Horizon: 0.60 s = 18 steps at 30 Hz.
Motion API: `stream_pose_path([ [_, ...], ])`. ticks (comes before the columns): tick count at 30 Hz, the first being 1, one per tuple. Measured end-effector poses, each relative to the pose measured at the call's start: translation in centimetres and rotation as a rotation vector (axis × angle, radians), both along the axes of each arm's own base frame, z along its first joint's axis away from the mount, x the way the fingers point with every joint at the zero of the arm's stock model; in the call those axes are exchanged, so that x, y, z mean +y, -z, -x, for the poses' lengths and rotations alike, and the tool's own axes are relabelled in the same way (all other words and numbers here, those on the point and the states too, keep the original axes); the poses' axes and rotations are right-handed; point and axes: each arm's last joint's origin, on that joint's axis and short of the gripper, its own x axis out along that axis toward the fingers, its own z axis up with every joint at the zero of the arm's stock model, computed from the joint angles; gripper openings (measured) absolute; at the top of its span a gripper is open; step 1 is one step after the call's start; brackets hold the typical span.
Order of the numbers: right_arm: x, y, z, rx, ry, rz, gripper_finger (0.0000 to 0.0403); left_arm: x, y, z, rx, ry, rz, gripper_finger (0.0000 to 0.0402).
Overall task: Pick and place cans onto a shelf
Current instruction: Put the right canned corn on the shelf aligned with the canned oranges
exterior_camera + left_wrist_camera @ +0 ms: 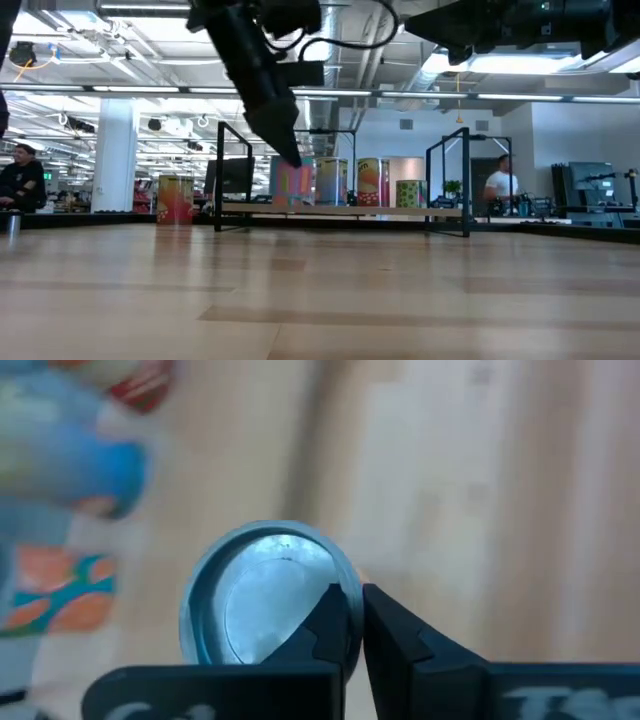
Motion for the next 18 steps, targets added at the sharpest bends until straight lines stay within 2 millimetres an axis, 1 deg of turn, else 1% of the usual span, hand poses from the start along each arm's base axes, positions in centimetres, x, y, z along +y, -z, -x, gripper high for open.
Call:
stream_pose_path([
  [2,0.0,0.0,0.0,0.000,0.000,0.000,0.0016,1.7,-0.9,-0.2,-0.014,-0.056,0.008,0.0003],
  [4,0.0,0.0,0.0,0.001,0.000,0.000,0.0015,3.3,-1.8,-0.4,-0.064,-0.105,0.017,0.0003],
  [9,0.0,0.0,0.0,0.004,0.000,0.000,0.0012,6.6,-1.9,0.2,-0.081,-0.200,0.067,0.0003],
  [12,0.0,0.0,0.0,0.004,0.002,0.000,0.0015,7.8,-1.6,0.3,-0.074,-0.231,0.069,0.0003],
  [18,0.0,0.1,0.0,0.005,0.002,0.000,0.0013,8.9,-1.0,0.3,-0.072,-0.257,0.073,0.0003],
])
